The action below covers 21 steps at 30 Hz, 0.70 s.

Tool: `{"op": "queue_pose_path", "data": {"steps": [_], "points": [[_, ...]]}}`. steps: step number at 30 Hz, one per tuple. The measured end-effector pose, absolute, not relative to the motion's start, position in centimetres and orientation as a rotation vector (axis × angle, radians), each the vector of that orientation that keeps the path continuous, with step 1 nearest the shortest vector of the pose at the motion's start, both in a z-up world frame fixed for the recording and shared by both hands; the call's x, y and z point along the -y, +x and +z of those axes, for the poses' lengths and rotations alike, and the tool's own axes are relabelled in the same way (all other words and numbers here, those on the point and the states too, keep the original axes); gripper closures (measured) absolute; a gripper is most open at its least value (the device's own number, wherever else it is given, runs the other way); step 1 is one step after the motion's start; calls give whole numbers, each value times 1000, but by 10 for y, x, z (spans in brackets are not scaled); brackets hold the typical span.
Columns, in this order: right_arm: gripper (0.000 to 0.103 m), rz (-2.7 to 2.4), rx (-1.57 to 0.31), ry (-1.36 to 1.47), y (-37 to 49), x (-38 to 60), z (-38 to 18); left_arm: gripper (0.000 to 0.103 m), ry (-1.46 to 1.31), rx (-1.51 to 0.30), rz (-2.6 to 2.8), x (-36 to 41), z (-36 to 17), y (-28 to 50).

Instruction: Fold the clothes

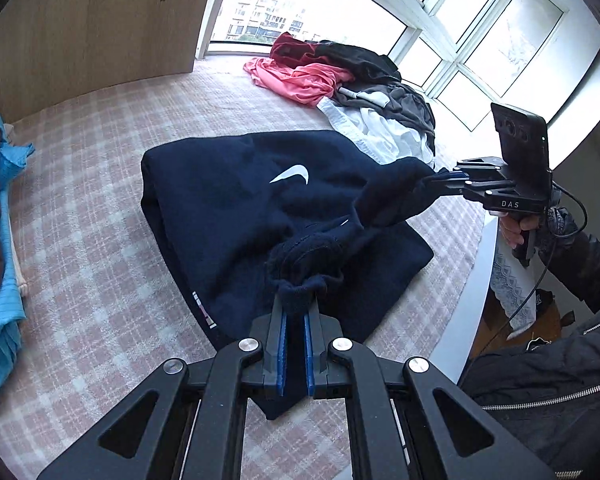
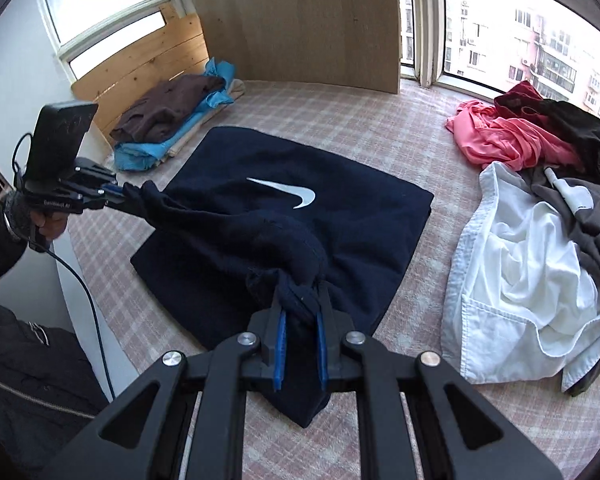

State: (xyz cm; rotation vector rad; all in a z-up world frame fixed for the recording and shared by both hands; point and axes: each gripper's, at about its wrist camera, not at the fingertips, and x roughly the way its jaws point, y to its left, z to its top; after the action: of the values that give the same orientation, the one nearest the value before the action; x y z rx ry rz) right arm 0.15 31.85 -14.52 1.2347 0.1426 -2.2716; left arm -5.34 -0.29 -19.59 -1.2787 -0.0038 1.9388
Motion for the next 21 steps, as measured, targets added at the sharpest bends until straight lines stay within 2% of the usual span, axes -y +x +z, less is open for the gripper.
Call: {"op": "queue_pose_path", "data": {"steps": [4, 7, 10, 12, 14, 18, 21], "points": [[89, -2248, -293, 1283, 12, -313, -173, 96, -1327, 7, 1902, 1, -217, -48], [86, -2200, -423, 1371, 23, -311, -183, 93, -1373, -55, 1868, 1, -228, -36], [82, -2182, -477, 1378, 39, -311, -166, 91, -1408, -115, 1842, 8, -220, -17], [74, -2156, -478, 1359, 47, -315, -149, 91, -1419, -138, 1835, 14, -207, -10], [74, -2159, -365, 1357, 41, -321, -131, 91, -1382, -149, 1846, 17, -188, -7], [74, -2193, 94, 1406, -6, -330, -124, 91, -1278, -183, 1883, 4, -160, -15], [76, -2205, 147, 1466, -27, -316, -145, 91, -1246, -188, 1858, -21, -167, -26]]}}
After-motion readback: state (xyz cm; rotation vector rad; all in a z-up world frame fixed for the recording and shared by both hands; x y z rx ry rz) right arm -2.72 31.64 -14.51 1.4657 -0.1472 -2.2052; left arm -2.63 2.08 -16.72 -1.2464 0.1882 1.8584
